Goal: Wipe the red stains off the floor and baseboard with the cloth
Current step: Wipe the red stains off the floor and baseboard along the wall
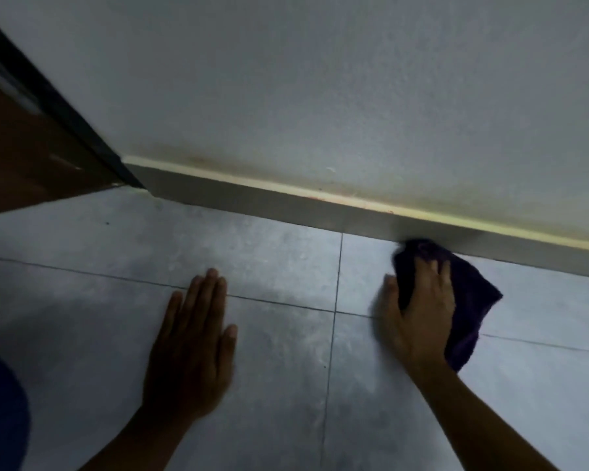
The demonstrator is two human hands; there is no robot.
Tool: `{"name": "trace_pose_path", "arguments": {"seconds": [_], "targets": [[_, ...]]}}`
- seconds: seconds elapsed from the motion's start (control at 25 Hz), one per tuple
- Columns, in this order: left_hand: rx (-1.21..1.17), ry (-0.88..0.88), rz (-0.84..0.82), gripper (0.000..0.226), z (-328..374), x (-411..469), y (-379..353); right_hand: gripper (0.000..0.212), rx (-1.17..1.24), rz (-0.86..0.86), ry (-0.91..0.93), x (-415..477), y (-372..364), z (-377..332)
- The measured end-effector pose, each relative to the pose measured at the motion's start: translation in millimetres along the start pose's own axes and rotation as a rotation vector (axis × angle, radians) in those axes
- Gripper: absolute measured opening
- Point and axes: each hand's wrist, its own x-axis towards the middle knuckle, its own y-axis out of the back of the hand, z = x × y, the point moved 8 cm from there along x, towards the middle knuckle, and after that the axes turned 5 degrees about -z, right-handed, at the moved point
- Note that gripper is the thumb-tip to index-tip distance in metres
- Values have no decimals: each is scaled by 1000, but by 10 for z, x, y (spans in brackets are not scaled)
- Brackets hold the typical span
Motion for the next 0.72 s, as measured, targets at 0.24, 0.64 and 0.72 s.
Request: {"name": "trace_pose_path", "arguments": {"seconds": [0.24, 0.64, 0.72], "targets": [[20, 7, -68, 68, -54, 33, -95, 70, 14, -418, 803, -713, -927, -1815], [-655, 15, -177, 71, 30, 105, 787, 28, 620, -913, 152, -505, 252, -1950], [-651, -30, -123, 42, 100, 144, 1237, 26, 826, -1073, -4, -668, 425, -2004]]}}
